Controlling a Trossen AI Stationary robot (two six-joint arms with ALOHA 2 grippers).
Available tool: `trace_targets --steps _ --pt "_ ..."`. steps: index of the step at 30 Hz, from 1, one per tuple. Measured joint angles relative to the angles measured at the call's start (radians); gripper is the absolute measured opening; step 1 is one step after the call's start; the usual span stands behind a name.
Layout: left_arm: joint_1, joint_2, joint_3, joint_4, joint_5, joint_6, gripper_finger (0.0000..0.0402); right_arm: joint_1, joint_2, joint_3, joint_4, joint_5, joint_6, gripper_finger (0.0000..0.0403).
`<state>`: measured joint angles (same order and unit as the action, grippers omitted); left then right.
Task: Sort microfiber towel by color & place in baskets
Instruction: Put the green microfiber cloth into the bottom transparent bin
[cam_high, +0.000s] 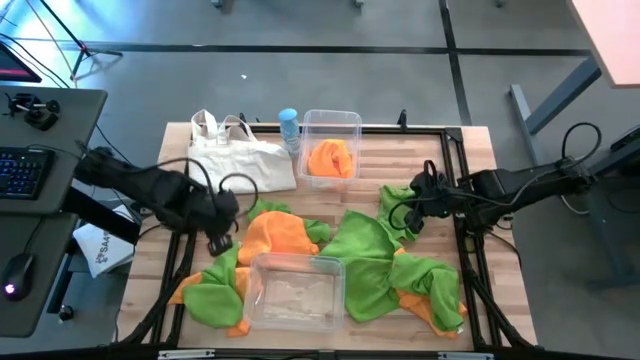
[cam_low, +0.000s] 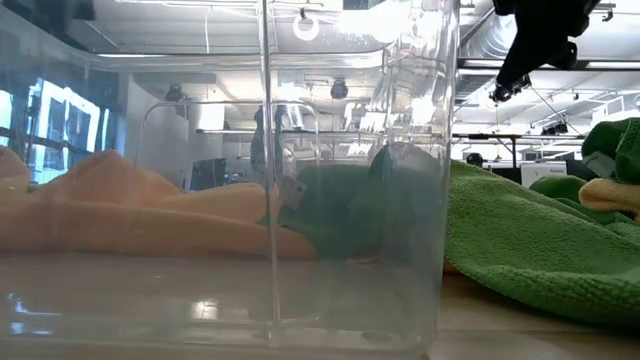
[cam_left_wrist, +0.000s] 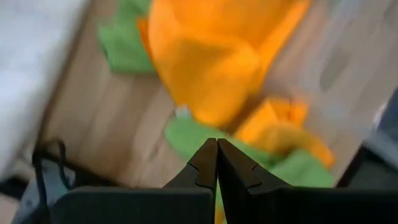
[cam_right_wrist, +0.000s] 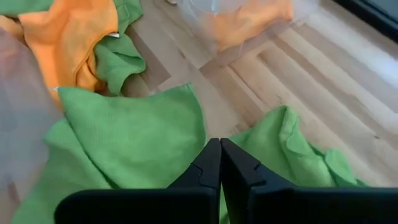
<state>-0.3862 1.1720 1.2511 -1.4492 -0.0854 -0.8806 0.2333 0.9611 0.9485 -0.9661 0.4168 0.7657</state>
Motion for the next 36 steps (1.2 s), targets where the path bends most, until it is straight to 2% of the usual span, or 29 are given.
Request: trace_targets --steps 5,10,14,21,28,32,36 --pt "-0.052 0.033 -0.05 -0.008 0.013 -0.108 0.0 0.0 0.0 0.0 0.0 0.007 -0.023 0.0" --pt "-0.097 0.047 -0.105 0.005 0.126 -0.229 0.0 0.0 0.0 0.0 0.0 0.038 -0.025 0.0" --pt "-0.185 0.047 -0.149 0.063 0.171 -0.261 0.0003 0.0 0.0 0.0 0.0 0.051 -0.024 0.0" --pt "-0.345 0.05 -0.19 0.184 0.229 -0.341 0.0051 0.0 0.0 0.0 0.007 0.052 -0.004 0.0" --pt "-0.452 0.107 -0.191 0.213 0.182 -0.305 0.0109 -0.005 0.001 0.0 0.007 0.076 0.025 0.0" --pt "-0.492 0.173 -0.19 0.315 0.143 -0.129 0.0114 -0.005 0.0 0.0 0.007 0.099 0.064 0.0" --pt "-0.5 0.25 -0.19 0.358 0.139 -0.055 0.0111 -0.005 0.0 0.0 0.007 0.1 0.068 0.0"
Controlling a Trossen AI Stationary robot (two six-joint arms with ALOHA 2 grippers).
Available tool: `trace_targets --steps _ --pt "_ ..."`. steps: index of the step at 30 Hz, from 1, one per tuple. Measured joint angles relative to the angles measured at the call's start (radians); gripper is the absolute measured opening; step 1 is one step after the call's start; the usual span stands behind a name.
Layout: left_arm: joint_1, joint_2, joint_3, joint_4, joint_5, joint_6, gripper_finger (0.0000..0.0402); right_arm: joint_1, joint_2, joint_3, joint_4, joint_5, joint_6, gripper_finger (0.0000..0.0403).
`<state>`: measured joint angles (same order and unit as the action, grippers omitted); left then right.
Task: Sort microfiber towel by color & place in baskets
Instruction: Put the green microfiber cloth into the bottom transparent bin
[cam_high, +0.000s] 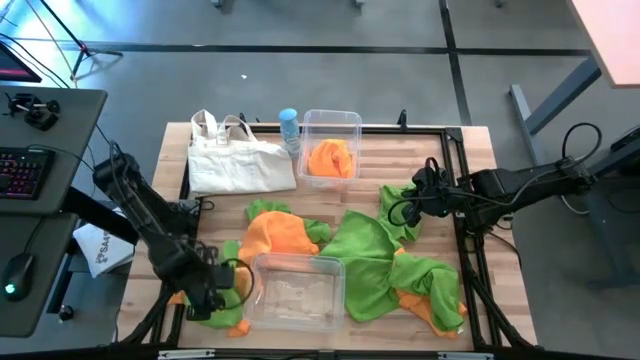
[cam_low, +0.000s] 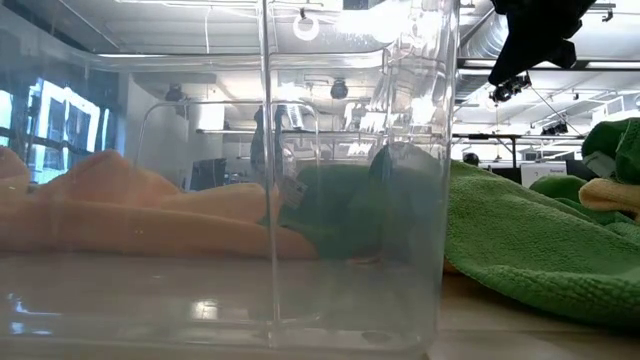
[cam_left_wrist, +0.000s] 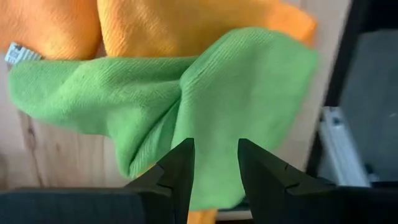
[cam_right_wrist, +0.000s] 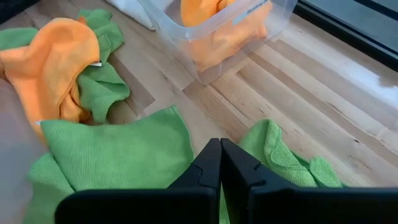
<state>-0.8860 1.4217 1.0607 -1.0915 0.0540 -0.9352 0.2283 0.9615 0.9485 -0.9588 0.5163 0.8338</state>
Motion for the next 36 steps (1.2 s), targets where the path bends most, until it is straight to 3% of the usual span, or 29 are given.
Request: trace_targets --steps 8,14,21,23,29,36 --pt "-0.001 0.145 0.0 -0.006 -0.021 0.077 0.0104 0.0 0.0 0.0 0.0 0.0 0.022 0.0" --pt "-0.001 0.175 0.0 0.006 -0.019 0.066 0.0098 0.0 0.0 0.0 0.0 -0.004 0.021 0.0" --pt "-0.001 0.174 0.004 0.074 0.009 0.074 0.0011 0.0 0.0 0.0 0.0 -0.009 -0.003 0.0" --pt "0.0 0.174 0.014 0.067 0.053 0.074 0.0007 0.0 0.0 0.0 0.0 -0.009 -0.007 0.0" --pt "-0.009 0.15 0.083 -0.033 0.159 0.002 0.0001 0.0 0.0 0.0 0.0 -0.004 -0.054 0.0" --pt "-0.018 0.038 0.245 -0.249 0.143 -0.143 0.0001 0.0 0.0 0.0 0.0 0.0 -0.057 0.0"
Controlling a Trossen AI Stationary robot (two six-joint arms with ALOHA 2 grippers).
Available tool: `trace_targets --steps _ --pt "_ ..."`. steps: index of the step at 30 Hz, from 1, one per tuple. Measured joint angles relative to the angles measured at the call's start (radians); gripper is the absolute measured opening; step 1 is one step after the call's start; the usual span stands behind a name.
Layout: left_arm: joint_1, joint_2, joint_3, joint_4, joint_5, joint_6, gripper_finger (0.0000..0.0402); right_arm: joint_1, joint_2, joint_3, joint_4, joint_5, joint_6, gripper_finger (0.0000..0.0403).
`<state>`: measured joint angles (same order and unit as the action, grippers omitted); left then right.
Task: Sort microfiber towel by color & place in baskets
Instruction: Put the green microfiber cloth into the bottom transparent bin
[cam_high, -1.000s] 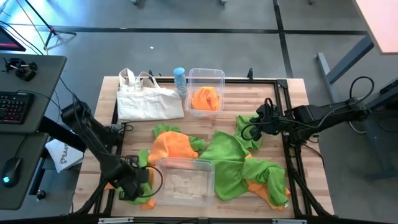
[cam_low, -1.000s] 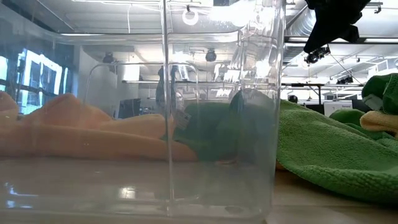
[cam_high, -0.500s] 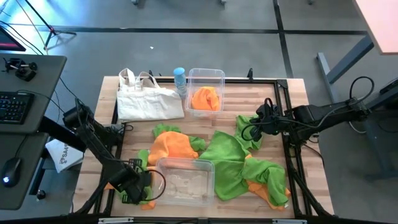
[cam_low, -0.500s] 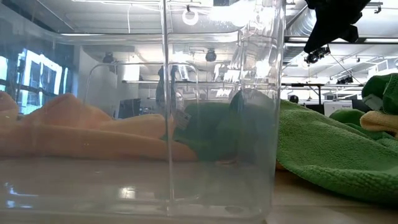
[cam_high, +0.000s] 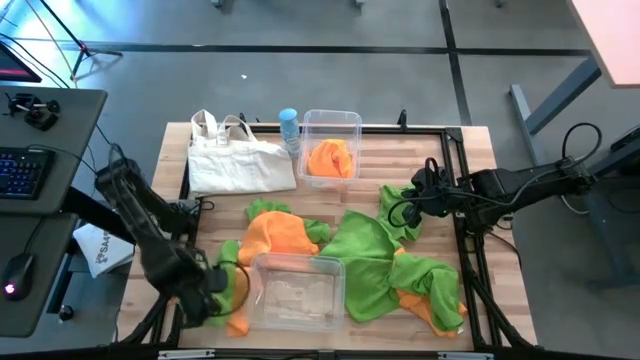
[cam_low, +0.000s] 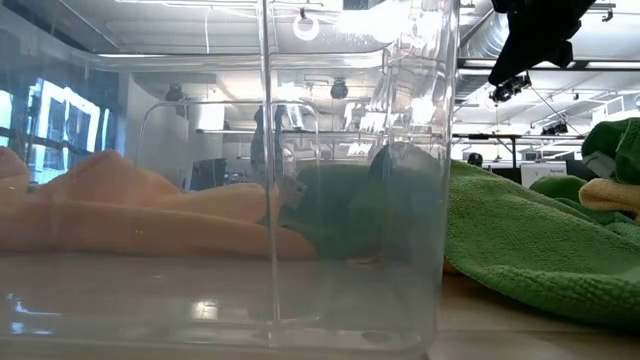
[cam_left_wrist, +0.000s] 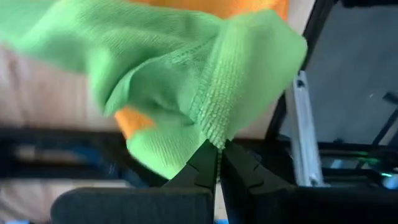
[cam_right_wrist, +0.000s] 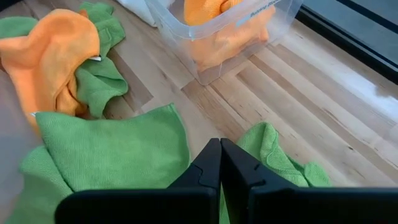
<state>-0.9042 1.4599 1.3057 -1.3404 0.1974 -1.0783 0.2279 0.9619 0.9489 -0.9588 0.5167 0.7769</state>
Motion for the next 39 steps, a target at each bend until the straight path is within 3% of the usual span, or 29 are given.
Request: trace_targets --steps 5,11,19,28,33,39 --pt "-0.001 -0.068 0.142 -0.149 -0.031 -0.083 0.0 0.0 0.0 0.0 0.0 0.0 -0.018 0.0" --pt "-0.001 -0.091 0.344 -0.236 -0.238 -0.106 0.0 0.0 0.0 0.0 0.0 0.0 -0.018 0.0" --pt "0.001 -0.091 0.552 -0.23 -0.566 0.123 0.0 0.0 0.0 -0.015 0.001 0.002 -0.012 0.0" --pt "0.014 -0.091 0.701 -0.224 -0.792 0.328 0.0 0.0 0.0 -0.063 0.024 -0.012 0.067 0.0" --pt "0.103 -0.082 0.759 -0.153 -0.801 0.453 0.0 0.0 0.0 -0.063 0.03 -0.012 0.068 0.0" --pt "0.24 0.006 0.857 -0.104 -0.67 0.655 0.0 0.0 0.0 -0.063 0.042 -0.012 0.053 0.0"
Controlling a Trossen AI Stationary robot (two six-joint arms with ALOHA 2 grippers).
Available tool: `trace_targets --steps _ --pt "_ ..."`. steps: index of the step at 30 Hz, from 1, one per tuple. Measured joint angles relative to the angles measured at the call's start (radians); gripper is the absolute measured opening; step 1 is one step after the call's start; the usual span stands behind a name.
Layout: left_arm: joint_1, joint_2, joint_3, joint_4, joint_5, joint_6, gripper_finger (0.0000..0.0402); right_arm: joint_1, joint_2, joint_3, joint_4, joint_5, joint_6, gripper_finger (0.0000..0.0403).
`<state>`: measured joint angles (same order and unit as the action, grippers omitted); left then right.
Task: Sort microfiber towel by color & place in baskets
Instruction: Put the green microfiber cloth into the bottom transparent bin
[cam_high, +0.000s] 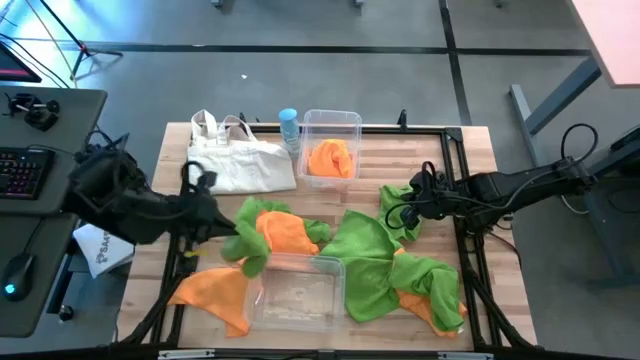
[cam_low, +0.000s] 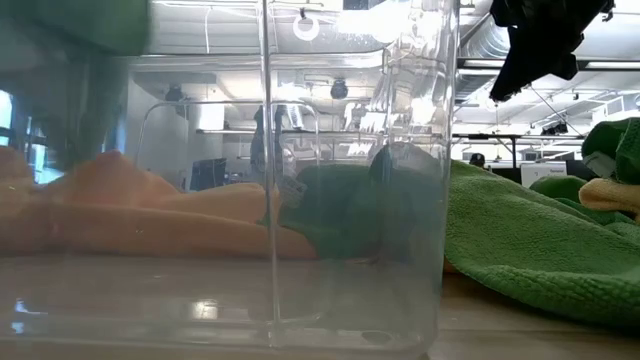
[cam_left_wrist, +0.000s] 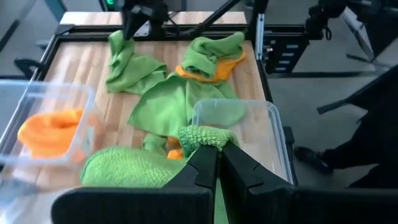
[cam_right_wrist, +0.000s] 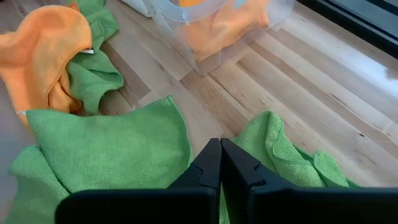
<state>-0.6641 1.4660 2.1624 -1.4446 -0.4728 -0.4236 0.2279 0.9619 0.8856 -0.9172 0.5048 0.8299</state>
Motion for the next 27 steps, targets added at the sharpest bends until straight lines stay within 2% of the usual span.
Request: trace_targets --steps 7,22,27 --pt "0.05 0.122 0.194 0.038 0.075 0.146 0.0 0.0 0.0 0.0 0.003 0.0 -0.028 0.0" --pt "0.05 0.108 0.195 0.462 0.071 0.457 0.0 0.0 0.0 0.0 0.003 0.0 -0.064 0.0" --pt "0.05 0.114 0.194 0.44 0.087 0.445 0.0 0.0 0.0 0.0 0.01 0.0 -0.071 0.0"
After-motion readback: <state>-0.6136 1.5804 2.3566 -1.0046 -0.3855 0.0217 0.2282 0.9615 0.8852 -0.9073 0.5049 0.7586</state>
